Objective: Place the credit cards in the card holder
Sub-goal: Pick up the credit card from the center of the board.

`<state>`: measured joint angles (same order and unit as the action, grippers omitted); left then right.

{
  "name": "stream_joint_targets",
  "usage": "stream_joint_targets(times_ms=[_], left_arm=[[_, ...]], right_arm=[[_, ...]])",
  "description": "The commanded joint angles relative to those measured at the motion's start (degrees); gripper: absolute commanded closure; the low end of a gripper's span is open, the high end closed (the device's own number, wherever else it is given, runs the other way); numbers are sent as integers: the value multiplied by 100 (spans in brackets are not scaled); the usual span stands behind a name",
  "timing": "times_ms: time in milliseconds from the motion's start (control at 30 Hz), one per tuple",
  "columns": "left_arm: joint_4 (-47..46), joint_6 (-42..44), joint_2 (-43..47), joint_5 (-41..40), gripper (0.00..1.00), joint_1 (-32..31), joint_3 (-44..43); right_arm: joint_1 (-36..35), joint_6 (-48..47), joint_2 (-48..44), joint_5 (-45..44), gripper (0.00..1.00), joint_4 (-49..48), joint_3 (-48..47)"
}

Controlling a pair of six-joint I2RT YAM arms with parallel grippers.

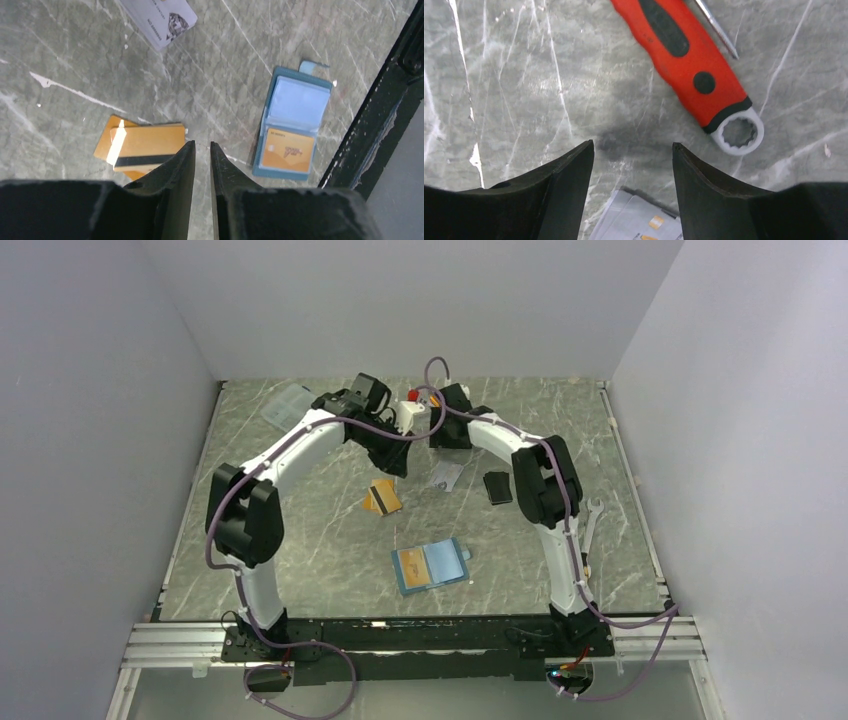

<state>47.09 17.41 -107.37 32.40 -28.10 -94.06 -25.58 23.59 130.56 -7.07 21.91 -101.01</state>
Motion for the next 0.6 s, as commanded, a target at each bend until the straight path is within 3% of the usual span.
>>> stream_joint_targets(times_ms=[0, 267, 567], left_arm=[[523, 417, 608, 380, 77, 240, -75], [529, 528, 1126, 536, 78, 589, 588], [579, 557, 1338, 580, 78, 657, 741]], right_arm=[[-284, -98, -27, -880, 39, 536, -225], [-563, 29, -126, -1217, 41, 717, 207], [-1058, 980, -519, -1294, 45, 900, 955]])
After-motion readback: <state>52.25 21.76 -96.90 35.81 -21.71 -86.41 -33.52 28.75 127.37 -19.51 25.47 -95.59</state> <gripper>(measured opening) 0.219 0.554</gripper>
